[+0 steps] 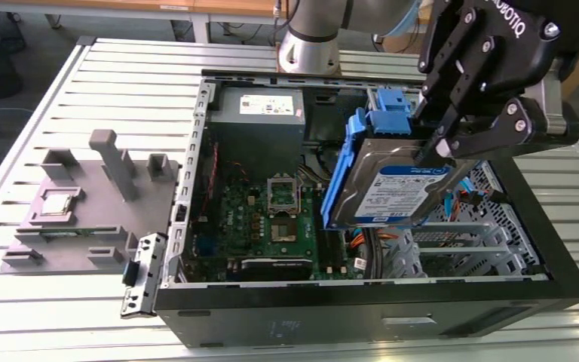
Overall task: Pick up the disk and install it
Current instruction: 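Pick up the disk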
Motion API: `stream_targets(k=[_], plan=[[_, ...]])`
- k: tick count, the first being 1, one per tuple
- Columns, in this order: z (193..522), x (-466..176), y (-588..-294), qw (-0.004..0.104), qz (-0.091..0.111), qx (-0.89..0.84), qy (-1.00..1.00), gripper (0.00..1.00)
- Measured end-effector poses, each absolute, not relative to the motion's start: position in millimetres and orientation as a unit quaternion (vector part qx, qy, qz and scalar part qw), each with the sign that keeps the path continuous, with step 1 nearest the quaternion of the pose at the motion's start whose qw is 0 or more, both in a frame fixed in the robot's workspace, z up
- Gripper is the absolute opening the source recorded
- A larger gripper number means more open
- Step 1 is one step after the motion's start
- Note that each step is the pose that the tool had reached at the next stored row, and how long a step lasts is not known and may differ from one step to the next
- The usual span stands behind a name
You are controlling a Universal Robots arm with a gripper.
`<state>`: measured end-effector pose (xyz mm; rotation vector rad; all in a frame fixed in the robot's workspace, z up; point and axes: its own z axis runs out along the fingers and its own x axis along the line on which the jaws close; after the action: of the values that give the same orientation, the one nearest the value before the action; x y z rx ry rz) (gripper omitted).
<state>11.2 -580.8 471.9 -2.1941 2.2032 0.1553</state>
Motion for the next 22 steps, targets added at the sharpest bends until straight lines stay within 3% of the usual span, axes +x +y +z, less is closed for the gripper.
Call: stream_targets(k=[22], plan=[[471, 66, -587, 0.008, 0.051, -0.704, 0.708, 0.35]])
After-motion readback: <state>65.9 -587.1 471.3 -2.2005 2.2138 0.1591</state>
